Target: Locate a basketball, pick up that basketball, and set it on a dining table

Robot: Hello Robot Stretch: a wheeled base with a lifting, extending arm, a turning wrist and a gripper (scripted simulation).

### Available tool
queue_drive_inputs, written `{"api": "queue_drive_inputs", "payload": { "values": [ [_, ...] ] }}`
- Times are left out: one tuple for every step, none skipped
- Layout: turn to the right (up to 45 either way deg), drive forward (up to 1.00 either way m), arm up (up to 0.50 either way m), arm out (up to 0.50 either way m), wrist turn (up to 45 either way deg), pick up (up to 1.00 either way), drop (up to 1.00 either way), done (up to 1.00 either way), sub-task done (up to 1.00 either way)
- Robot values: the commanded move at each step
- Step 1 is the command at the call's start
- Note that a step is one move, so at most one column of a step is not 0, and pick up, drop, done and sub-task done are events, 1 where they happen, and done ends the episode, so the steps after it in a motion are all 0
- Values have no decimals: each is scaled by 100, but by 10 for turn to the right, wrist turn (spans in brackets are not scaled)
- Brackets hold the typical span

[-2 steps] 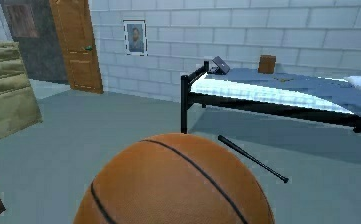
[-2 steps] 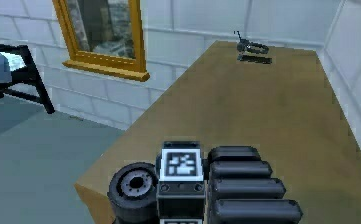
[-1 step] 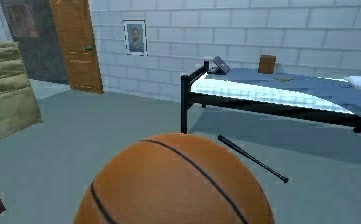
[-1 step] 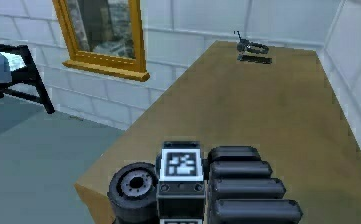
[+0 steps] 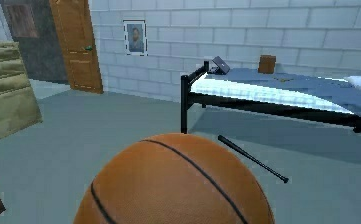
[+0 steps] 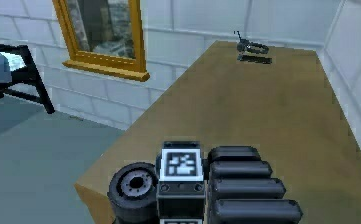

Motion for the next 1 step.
{"api": "queue_drive_inputs", "payload": {
  "values": [
    [450, 0, 0, 0, 0, 0, 0, 0, 0]
  ]
}}
